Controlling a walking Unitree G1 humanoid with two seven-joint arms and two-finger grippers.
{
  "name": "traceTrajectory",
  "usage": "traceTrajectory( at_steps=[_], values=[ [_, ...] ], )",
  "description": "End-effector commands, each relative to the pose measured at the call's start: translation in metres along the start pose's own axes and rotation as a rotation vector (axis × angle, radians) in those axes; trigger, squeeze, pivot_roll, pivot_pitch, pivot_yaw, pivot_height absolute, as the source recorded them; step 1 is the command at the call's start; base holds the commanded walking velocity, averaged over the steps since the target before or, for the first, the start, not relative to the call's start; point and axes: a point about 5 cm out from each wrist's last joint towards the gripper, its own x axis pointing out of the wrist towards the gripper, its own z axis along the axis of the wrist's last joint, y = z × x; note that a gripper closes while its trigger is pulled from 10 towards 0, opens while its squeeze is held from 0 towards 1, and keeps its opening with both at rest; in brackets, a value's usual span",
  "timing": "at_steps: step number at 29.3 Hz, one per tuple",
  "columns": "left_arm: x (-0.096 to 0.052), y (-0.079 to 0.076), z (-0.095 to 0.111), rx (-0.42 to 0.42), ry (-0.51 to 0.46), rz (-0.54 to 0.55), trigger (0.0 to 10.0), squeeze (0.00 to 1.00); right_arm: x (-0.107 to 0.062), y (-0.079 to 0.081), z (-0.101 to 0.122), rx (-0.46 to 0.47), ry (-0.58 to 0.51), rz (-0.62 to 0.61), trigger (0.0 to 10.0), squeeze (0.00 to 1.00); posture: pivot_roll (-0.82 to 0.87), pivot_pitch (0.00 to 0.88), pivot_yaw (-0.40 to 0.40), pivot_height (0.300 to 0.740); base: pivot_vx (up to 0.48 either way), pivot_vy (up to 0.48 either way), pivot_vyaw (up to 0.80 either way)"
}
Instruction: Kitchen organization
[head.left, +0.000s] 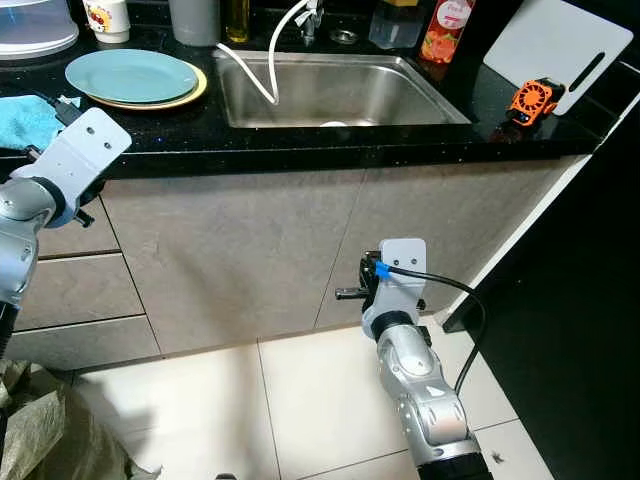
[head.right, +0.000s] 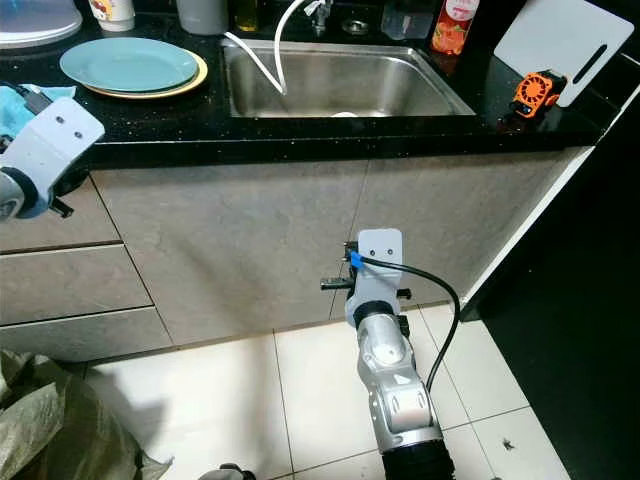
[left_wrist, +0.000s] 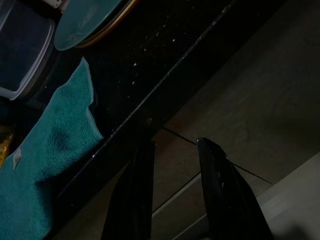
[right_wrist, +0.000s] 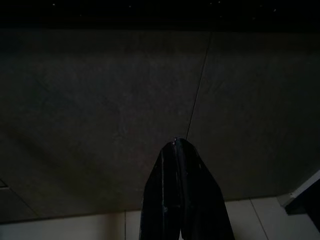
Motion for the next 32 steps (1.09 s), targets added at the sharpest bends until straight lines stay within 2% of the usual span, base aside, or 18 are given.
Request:
traceTrajectory(
  at_steps=[1, 32],
  values=[
    [0.004, -0.0055, 0.0043, -0.006, -0.021, -0.014, 10.0, 0.0, -0.0003, 0.0, -0.0058, 0.004, 0.02, -0.004, 10.0, 0.0, 0.27, 0.067, -0.083, 0.74, 0.0, 0.0, 0.0],
    [0.0082, -0.0053, 0.0066, -0.005, -0.028, -0.014, 10.0, 0.0, 0.0027, -0.0017, -0.005, 0.004, 0.016, -0.008, 10.0, 0.0, 0.28, 0.076, -0.089, 0.74, 0.0, 0.0, 0.0]
  ],
)
